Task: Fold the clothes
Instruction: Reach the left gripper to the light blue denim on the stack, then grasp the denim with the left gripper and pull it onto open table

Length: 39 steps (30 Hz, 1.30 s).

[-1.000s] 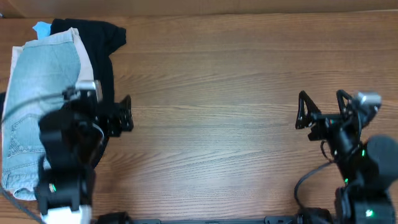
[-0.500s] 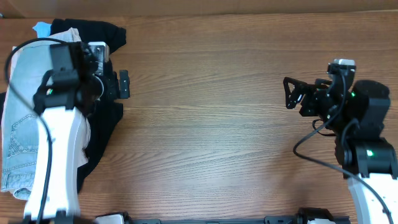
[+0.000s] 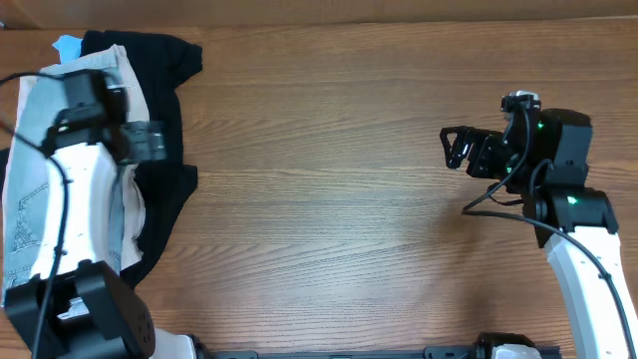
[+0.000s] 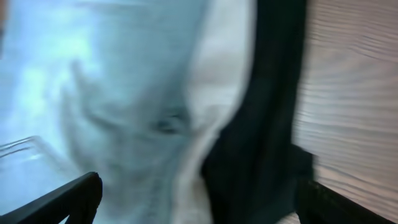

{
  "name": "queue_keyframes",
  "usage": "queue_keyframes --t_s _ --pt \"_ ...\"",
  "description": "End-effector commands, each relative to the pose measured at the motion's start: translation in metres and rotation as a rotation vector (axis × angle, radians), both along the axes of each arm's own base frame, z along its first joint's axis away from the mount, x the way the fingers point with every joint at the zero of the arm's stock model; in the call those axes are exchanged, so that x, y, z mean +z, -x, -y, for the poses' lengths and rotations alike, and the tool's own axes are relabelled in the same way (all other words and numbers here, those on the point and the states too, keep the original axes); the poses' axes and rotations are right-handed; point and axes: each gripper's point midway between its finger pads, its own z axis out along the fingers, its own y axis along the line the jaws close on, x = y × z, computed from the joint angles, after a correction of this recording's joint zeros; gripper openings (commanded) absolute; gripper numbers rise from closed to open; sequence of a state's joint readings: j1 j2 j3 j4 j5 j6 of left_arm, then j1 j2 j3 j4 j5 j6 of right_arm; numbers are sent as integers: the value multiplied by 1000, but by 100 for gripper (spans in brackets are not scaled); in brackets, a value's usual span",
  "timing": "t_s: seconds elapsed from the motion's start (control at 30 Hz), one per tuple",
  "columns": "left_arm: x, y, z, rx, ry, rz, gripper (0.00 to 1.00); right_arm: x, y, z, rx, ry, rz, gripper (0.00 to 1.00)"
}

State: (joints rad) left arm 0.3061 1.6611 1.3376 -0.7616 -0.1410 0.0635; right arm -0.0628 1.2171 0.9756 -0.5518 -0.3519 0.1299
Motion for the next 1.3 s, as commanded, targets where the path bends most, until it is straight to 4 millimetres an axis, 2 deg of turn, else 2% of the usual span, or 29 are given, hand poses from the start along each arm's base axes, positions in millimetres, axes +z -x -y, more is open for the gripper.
queue_keyframes --t_s 0.0,0.2,0.27,0.33,0.47,0.53,0.6,0.7,0.73,0.83,0.9,1.0,1.07,1.13,1.23,1.27 --pt "-2 4 -26 37 -26 -10 100 7 -5 -3 14 -3 16 100" --pt "-32 -4 -35 11 11 -45 96 4 -6 -3 13 -3 6 99" --pt "-46 -10 -41 20 -3 -58 87 3 -6 -3 13 -3 5 97" --pt "-55 -13 -45 27 -14 -68 69 3 -5 -3 13 -3 2 95" --pt "-77 -17 -51 36 -24 -96 58 1 -4 -3 13 -4 -7 93" --pt "-86 -18 -52 36 -20 -107 56 1 -3 -3 13 -4 -11 93" --pt "-95 -18 -51 35 -13 -123 40 0 -3 -3 13 -4 -14 93" --pt "-94 -19 -52 36 -15 -119 13 1 -3 -3 13 -4 -11 93" --pt "-92 -20 -53 37 -20 -114 4 1 -4 -3 13 -4 -8 92" --pt "-76 -19 -68 143 -79 -100 4 2 -5 -3 13 -5 -1 92" --pt "-55 -21 -77 218 -112 -80 4 3 -6 -3 11 -6 3 91" --pt "-15 -32 -77 244 -102 -37 3 4 -6 -3 11 -6 7 92" --pt "11 -40 -67 236 -51 -6 4 4 -7 -3 11 -6 9 91" --pt "29 -48 -46 182 22 9 4 4 -6 -3 12 -6 8 92" --pt "49 -45 -21 132 46 -28 4 5 -6 -2 7 -9 6 92" --pt "52 -41 -1 94 58 -68 4 6 -6 -2 5 -12 7 92"
